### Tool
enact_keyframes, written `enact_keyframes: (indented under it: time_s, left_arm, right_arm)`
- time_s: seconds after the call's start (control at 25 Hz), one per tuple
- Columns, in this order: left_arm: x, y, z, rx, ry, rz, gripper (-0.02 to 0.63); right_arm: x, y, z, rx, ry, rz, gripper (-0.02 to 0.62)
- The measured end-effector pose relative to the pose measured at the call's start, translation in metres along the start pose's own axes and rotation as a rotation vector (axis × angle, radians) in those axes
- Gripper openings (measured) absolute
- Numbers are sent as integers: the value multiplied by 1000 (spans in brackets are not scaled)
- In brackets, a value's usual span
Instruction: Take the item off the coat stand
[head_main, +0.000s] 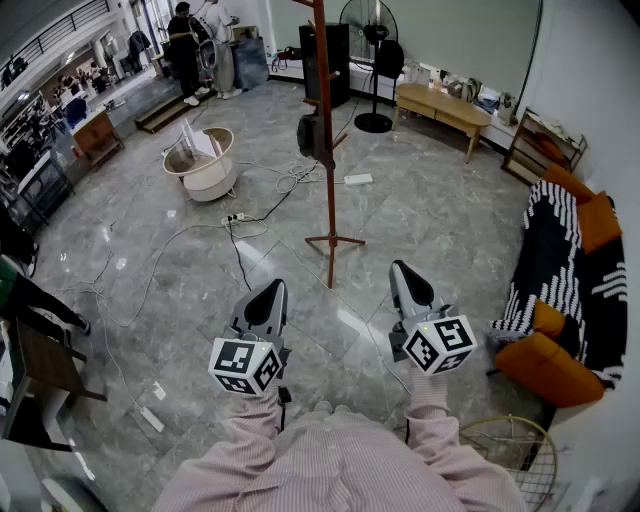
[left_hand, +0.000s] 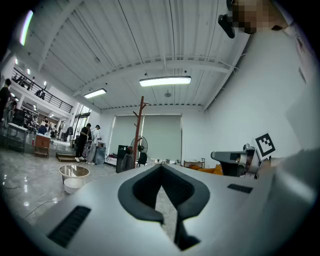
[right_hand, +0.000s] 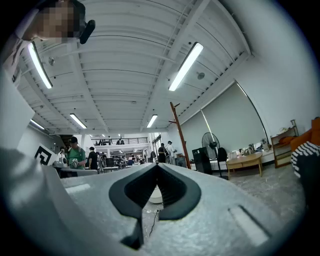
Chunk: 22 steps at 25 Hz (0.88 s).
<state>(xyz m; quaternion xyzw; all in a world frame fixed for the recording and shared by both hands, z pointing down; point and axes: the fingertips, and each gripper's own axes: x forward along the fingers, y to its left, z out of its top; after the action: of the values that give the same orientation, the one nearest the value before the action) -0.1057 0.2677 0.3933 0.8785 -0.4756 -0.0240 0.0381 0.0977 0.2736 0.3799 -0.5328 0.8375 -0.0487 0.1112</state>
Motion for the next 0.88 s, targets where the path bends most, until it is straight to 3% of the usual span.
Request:
enact_keyframes:
  time_s: [0.88]
  left_arm:
    - [4,11,-9,-32,-9,65,5]
  right_arm:
    - [2,-16,-14,39,17,7,5]
